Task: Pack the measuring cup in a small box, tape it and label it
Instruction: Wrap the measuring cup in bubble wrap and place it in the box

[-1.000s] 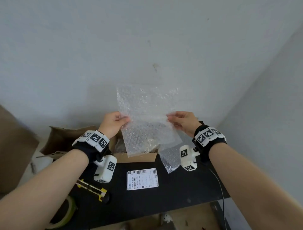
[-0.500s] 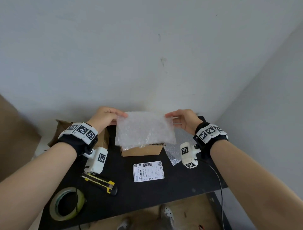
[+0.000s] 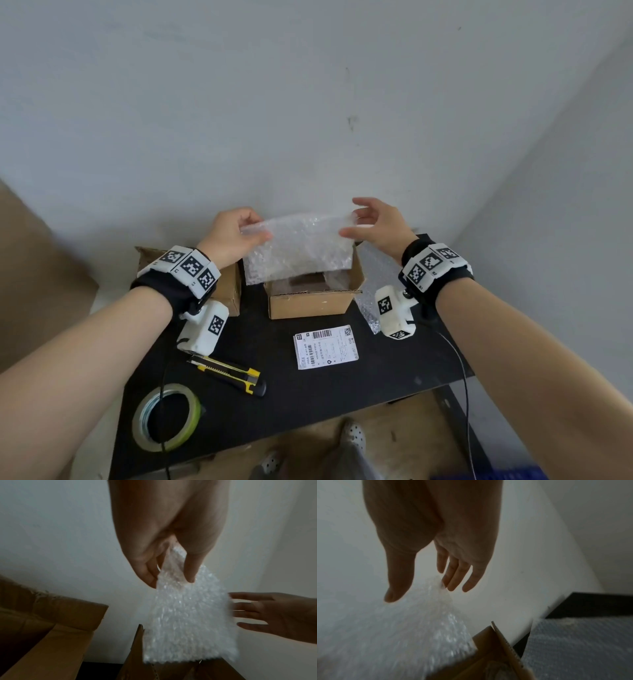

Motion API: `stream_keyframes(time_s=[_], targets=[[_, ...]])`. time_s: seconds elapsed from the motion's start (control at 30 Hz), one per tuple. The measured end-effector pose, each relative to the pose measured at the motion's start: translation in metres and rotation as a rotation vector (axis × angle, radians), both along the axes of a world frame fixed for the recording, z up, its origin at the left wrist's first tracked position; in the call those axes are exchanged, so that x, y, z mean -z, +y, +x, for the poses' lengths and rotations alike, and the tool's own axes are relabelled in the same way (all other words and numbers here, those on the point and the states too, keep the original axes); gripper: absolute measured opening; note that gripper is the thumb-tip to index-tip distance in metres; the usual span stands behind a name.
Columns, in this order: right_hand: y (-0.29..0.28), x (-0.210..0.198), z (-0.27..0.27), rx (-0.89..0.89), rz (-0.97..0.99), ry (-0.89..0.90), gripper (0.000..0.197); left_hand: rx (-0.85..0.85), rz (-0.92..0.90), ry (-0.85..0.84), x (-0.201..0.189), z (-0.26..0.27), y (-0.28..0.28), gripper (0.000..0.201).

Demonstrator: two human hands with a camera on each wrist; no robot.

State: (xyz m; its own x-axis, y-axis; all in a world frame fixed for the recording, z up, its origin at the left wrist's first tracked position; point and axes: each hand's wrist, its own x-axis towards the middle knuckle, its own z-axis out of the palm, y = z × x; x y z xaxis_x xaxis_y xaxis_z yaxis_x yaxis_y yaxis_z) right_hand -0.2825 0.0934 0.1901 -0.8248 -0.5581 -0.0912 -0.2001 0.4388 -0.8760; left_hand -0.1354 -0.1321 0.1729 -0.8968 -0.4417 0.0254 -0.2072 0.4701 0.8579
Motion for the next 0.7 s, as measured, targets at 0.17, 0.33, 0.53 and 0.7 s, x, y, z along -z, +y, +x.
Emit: stream_keyframes(time_s=[0.17,0.33,0.53,0.7], targets=[[-0.009,0.006,0.003,-0.152,0.214,0.275,0.104,0.036,-0.074,0.047,0.001,-0.002,0.001,0.013],[-0.018,0.007,-0.006,-0.267,0.389,0.423,0.049,0.072,-0.057,0.052,0.002,-0.006,0.004,0.014],[-0.017,0.017,0.000,-0.322,0.399,0.322,0.017,0.196,-0.261,-0.219,0.007,-0.009,0.014,0.022],[-0.019,0.033,-0.004,-0.348,0.526,0.399,0.020,0.204,-0.344,-0.331,0.015,-0.024,0.022,0.024]])
